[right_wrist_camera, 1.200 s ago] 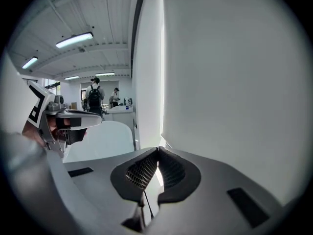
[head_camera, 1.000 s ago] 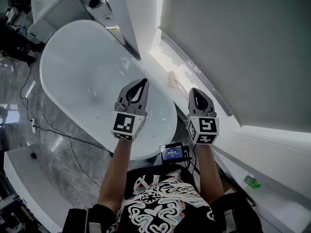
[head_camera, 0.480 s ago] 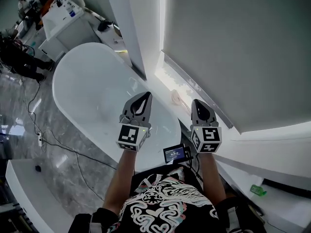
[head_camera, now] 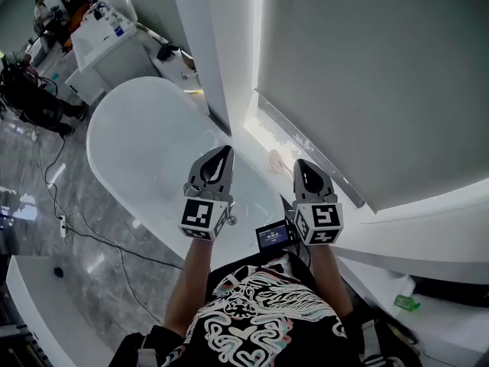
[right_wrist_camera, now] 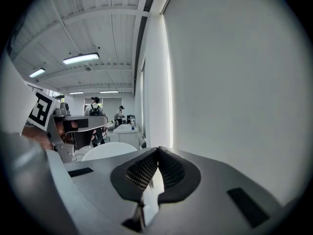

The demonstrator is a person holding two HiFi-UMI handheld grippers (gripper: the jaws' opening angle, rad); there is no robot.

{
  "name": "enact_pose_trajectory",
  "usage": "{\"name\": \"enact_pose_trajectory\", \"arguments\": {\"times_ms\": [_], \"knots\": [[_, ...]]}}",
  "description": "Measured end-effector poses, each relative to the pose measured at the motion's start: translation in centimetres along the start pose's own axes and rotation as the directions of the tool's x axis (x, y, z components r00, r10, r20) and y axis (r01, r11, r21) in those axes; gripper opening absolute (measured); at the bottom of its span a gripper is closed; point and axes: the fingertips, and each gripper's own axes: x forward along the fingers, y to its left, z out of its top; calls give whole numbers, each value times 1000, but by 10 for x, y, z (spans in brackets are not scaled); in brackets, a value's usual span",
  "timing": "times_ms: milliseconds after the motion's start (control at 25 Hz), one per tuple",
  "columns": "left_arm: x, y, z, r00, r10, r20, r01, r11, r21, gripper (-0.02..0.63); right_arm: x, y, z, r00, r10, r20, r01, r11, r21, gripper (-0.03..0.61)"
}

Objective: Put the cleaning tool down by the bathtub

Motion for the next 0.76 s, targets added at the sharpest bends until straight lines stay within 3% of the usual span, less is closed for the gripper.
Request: {"name": "enact_pose_trajectory", "arguments": {"times_ms": [760], "knots": [[3,0,8,1000,-12,28,12,1000,-4,18,-20,-7,3,999,-33,17,33,999,5,28]]}}
